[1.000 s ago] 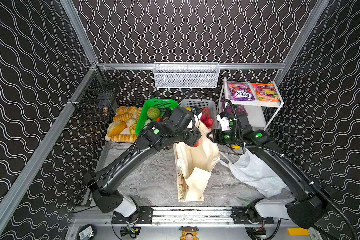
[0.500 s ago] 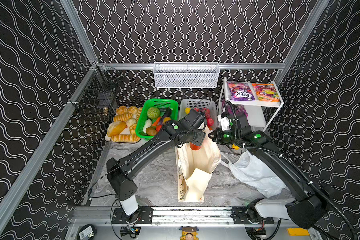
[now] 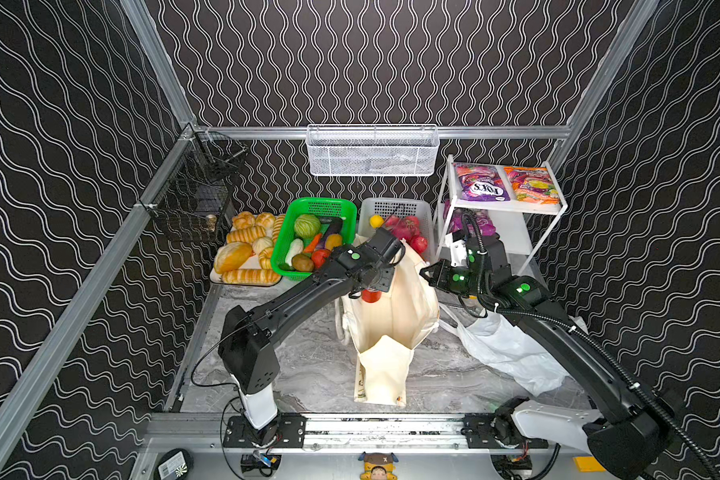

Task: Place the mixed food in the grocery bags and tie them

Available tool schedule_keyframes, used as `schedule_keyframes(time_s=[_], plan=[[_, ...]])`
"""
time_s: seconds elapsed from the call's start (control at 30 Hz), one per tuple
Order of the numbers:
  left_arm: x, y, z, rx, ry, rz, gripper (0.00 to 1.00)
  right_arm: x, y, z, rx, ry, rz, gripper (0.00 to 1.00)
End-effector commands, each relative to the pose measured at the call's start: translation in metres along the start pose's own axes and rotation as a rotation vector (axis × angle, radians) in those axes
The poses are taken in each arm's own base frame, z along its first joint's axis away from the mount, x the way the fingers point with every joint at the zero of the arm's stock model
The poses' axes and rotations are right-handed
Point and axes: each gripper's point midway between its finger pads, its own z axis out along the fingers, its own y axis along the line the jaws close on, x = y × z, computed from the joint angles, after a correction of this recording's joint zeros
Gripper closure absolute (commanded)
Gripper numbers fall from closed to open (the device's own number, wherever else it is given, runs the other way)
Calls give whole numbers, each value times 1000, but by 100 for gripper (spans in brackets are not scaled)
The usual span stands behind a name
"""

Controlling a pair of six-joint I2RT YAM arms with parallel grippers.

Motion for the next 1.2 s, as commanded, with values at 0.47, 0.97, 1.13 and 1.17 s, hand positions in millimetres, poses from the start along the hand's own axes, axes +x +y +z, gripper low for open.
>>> schedule_keyframes(time_s=[0.47,0.97,1.13,1.17], plan=[[-22,-55,-34,245,-275,140,76,-6,11,7,-77,-35,58,100],[1,-54,24,105,-299,229,78,-10,18,4,-107,-47,64,100],[12,-55,42,83,-208,219,77,-11,21,3,-126,-54,64,100],[13,-53,45,69,-195,206,77,-10,21,2,-129,-53,62,100]])
